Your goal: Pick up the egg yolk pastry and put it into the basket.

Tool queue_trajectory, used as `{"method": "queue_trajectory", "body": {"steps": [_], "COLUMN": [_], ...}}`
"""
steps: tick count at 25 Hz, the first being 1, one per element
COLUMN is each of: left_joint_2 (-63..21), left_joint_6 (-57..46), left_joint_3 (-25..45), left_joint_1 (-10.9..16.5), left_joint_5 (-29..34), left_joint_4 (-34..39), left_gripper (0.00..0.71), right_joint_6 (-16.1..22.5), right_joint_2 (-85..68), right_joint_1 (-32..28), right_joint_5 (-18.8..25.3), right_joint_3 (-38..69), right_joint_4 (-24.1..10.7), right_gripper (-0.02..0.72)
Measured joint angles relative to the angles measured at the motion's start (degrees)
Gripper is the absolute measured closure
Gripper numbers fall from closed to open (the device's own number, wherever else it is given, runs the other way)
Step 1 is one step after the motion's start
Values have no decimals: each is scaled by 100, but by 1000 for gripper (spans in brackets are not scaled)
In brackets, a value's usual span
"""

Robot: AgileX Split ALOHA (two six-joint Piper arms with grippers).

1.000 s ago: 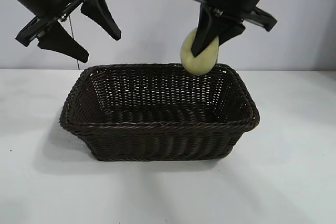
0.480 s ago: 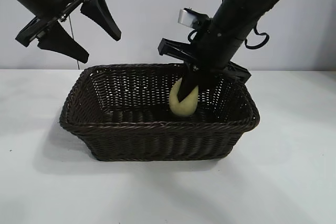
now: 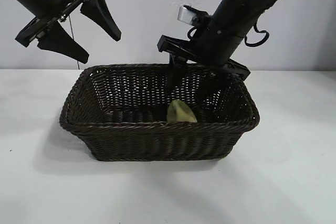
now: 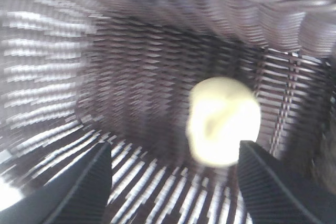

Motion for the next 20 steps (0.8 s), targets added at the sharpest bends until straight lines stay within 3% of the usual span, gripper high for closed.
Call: {"method": "queue_trajectory", "body": {"steps": [5,13,20], "left_joint_2": [0,0,0], "left_joint_6": [0,0,0], "left_joint_3": [0,0,0], "left_joint_1": [0,0,0], "left_joint_5": [2,13,19], "left_joint_4": [-5,-5,-5], "left_gripper": [203,203,203], "right_joint_6": [0,6,250], "right_joint_2": [-470,-749,-767], "right_joint_1": [-35,-502,-758], "right_joint_5": [241,1348,1779], "right_joint_3": [-20,-844,-1576], "right_joint_4": [-101,-176,-640], "right_gripper": [209,207,207]}}
